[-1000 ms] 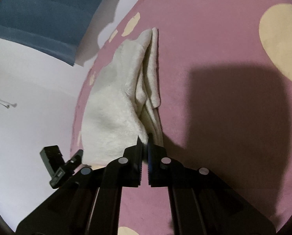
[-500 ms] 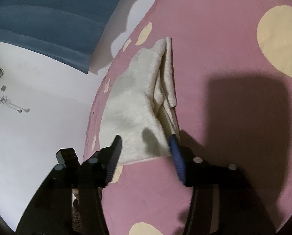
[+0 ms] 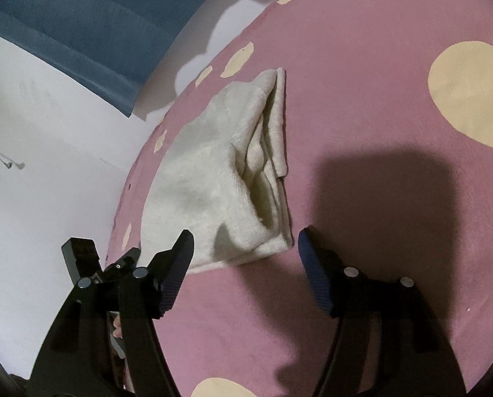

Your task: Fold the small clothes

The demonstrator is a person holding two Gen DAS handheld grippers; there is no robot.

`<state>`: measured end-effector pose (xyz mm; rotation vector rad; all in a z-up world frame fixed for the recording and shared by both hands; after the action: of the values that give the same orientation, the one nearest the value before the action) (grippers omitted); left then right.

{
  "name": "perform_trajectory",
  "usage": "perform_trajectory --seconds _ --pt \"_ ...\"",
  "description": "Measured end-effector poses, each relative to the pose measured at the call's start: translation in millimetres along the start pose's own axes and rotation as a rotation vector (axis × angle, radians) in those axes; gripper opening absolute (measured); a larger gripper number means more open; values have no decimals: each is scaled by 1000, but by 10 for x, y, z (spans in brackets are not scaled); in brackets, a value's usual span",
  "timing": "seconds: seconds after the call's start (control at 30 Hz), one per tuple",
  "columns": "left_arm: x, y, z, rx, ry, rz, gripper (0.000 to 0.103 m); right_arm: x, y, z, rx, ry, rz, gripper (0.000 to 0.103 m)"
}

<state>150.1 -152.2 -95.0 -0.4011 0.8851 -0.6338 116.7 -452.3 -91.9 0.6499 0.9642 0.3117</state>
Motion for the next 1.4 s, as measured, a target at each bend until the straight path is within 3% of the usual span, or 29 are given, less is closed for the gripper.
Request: perform_trajectory --seconds 0.47,0.77,1.2,1.3,1.4 --pt "-6 -54 0 -1 13 -10 84 -75 -70 45 20 -10 -41 70" --pt "60 -76 209 -32 31 -42 84 -131 -65 307 37 -36 -44 70" --pt "463 20 490 -80 70 -71 80 473 -12 643 4 81 -73 70" --pt "514 23 511 -75 73 -77 73 600 -10 673 13 86 -48 70" --pt "562 17 555 -67 73 -74 73 647 14 738 50 85 2 70"
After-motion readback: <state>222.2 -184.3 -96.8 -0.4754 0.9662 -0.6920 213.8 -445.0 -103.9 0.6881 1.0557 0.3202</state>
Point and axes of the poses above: each gripper's, at about its wrist camera, not at the fingertips, and x roughly the way its jaws point, y to its left, z to its top, the point moved 10 cm from there along x, roughly the way its jaws point, and after that the axes turned 9 degrees about -z, right-handed, at the moved point
